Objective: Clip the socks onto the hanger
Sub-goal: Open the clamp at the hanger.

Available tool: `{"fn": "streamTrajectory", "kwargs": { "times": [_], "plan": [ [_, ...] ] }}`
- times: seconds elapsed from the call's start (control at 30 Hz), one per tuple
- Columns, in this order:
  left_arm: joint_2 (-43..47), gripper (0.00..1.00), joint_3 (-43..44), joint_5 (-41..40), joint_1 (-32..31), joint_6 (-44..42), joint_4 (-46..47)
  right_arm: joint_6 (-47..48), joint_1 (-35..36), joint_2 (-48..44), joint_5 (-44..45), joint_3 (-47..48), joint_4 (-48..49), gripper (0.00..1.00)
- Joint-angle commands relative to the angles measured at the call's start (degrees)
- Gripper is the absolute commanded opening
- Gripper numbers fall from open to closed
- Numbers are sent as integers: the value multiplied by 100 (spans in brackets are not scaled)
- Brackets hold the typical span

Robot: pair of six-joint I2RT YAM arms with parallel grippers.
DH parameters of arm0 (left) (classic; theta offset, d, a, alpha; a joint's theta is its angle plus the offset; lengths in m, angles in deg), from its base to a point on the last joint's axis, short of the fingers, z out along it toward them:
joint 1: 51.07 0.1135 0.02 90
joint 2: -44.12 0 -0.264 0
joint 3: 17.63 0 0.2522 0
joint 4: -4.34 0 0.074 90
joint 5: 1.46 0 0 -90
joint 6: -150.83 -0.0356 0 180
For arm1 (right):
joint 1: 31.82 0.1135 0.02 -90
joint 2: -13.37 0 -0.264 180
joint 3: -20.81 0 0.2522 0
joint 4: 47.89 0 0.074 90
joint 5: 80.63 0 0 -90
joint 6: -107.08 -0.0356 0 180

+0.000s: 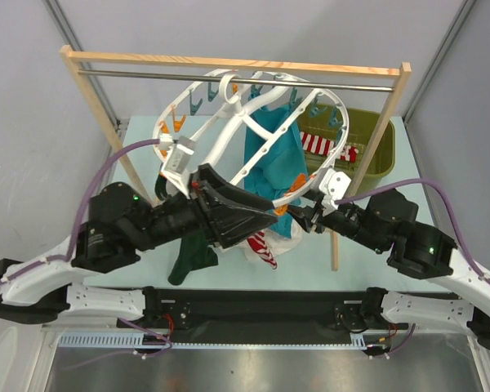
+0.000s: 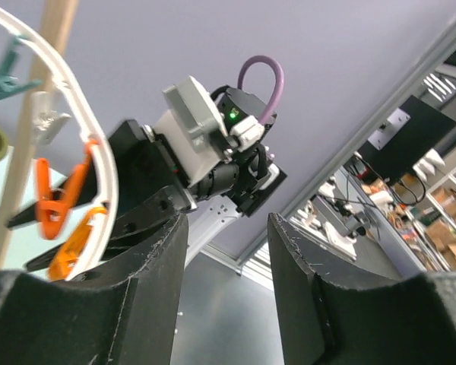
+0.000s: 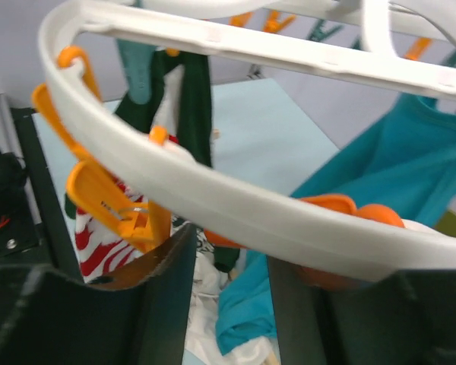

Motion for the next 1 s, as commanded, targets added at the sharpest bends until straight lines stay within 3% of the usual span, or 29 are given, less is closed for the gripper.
{"fn": "streamTrajectory", "kwargs": {
  "times": [0.0,0.13,0.33,0.6,0.77,0.9,0.97],
  "plan": [
    [387,51,-105,-504,-25,-150,-297,-32,6,247,-964,341,417,42],
    [791,50,-334,-1014,-25,-19,-649,-146,120,643,-1124,648,355,34],
    [1328,50,-642,-1612,-25,236,-992,-673,410,1170,-1019,631,1049,34],
    [1487,46,-439,-1394,-34,588,-1712,-1086,577,1154,-615,368,1383,39],
    [1460,43,-492,-1270,-33,737,-1949,-1385,604,864,-509,52,1322,47],
    [1425,45,-492,-1235,-25,676,-1871,-1596,656,390,-474,-447,1593,64],
    [1355,45,-484,-1165,-25,659,-1862,-1631,701,249,-474,-616,1735,65]
  ]
}}
